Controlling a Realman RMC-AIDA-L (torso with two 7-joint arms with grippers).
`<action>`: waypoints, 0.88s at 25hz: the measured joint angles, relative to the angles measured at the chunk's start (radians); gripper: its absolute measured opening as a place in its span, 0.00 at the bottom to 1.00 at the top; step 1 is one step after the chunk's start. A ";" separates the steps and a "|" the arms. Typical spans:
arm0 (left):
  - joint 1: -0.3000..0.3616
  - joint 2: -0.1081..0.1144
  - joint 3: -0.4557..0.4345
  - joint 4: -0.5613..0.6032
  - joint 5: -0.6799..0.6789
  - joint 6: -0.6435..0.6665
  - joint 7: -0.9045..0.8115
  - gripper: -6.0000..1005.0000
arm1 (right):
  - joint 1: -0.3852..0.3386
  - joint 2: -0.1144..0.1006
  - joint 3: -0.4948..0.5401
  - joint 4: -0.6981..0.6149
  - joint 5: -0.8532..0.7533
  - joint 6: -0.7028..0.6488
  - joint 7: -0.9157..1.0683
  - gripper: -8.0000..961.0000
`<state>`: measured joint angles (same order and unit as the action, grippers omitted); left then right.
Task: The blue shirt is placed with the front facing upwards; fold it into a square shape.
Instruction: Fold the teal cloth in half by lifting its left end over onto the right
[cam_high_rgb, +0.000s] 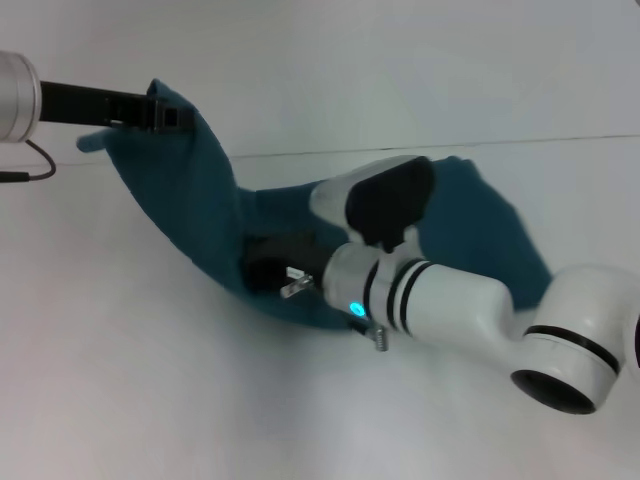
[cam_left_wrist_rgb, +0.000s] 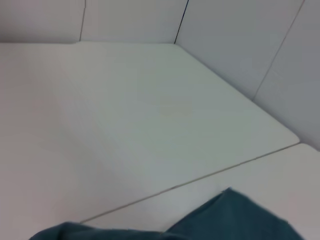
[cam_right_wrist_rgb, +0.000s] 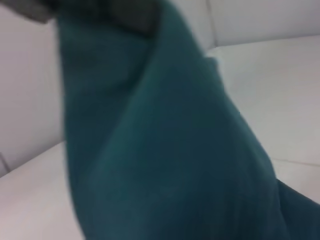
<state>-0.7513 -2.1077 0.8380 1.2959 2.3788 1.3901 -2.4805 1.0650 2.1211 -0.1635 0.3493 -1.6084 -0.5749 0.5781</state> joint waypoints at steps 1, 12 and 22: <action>-0.002 0.000 0.000 0.000 -0.003 0.000 0.001 0.07 | 0.002 0.000 0.016 0.006 -0.024 0.002 -0.002 0.03; 0.000 0.005 0.001 0.004 -0.011 0.008 0.004 0.07 | -0.224 -0.021 0.177 -0.059 -0.093 -0.158 0.003 0.04; -0.001 0.005 0.001 0.015 -0.044 0.014 0.005 0.07 | -0.090 -0.002 0.189 0.039 -0.223 0.032 -0.001 0.05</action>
<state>-0.7522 -2.1030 0.8390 1.3112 2.3350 1.4038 -2.4751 0.9755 2.1187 0.0257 0.3881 -1.8317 -0.5429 0.5769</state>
